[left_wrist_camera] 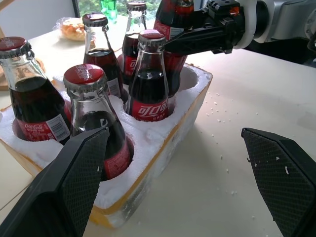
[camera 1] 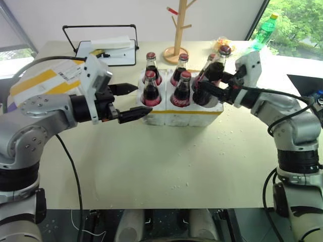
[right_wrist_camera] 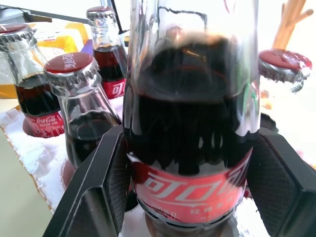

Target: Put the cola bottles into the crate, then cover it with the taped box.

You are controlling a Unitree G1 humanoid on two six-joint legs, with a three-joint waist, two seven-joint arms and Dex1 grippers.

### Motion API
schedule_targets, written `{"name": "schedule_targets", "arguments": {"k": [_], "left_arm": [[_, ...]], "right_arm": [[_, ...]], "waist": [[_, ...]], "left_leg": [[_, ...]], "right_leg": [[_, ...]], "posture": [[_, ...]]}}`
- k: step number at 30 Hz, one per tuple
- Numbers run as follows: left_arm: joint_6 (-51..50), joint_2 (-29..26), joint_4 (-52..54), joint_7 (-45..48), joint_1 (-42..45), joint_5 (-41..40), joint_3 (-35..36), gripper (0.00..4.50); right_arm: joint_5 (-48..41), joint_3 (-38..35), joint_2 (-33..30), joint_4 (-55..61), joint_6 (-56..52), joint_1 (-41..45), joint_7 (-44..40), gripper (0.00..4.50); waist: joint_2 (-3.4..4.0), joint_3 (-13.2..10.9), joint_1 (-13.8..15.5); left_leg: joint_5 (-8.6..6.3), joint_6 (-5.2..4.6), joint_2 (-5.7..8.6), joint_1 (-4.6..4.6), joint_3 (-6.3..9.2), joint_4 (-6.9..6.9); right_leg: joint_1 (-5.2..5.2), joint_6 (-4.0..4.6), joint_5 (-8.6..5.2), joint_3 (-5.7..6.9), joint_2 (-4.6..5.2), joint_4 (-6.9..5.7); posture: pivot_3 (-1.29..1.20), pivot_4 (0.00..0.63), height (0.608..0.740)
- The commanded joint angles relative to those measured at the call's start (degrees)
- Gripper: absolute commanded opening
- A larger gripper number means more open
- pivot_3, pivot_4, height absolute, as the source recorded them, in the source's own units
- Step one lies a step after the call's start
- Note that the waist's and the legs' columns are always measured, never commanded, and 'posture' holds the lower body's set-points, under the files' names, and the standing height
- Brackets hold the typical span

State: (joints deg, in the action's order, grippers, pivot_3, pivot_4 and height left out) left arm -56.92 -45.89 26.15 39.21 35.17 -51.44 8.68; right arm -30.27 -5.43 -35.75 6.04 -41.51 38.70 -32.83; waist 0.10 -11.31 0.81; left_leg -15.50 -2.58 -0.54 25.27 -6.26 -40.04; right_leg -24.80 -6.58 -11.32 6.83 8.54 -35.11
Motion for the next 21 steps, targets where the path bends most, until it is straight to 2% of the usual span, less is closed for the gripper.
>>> {"name": "schedule_targets", "arguments": {"k": [1, 7, 12, 21], "left_arm": [[1.4, -0.4, 1.7, -0.2, 0.7, 0.0, 1.4, 4.50], [1.8, -0.6, 1.8, -0.2, 0.6, 0.3, 1.4, 4.50], [2.1, -0.7, 1.3, 0.0, 0.8, 0.7, 1.1, 4.50], [2.7, -0.8, 0.6, 1.0, 1.3, 1.2, 0.7, 4.50]], "right_arm": [[0.2, -4.5, -2.4, 2.2, -0.7, 0.5, 1.4, 2.65], [-0.2, -5.3, -2.6, 3.8, -2.2, -0.2, 2.3, 2.65], [-4.0, -8.5, -2.4, 6.6, -6.8, 0.8, 4.0, 2.65], [-6.1, -10.3, -5.7, 10.7, -10.7, -1.1, 3.5, 2.65]], "waist": [[0.00, 0.0, 0.1], [0.00, 0.0, 0.1], [-0.01, 0.0, 0.2], [-0.01, 0.0, 0.1]], "left_leg": [[0.00, 0.00, 0.00, 0.00, 0.01, 0.00], [0.00, 0.00, 0.02, 0.03, 0.03, 0.00], [0.00, 0.00, 0.03, 0.06, 0.04, 0.00], [0.00, -0.01, 0.03, 0.09, 0.04, 0.02]], "right_leg": [[0.00, 0.00, 0.00, 0.01, 0.00, 0.00], [0.00, 0.00, 0.00, 0.02, 0.01, 0.01], [-0.01, 0.00, 0.00, 0.03, 0.02, 0.01], [-0.03, -0.01, 0.00, 0.05, 0.01, 0.02]], "posture": [[0.00, 0.150, 0.740], [0.00, 0.150, 0.740], [0.00, 0.150, 0.740], [0.00, 0.150, 0.740]]}}
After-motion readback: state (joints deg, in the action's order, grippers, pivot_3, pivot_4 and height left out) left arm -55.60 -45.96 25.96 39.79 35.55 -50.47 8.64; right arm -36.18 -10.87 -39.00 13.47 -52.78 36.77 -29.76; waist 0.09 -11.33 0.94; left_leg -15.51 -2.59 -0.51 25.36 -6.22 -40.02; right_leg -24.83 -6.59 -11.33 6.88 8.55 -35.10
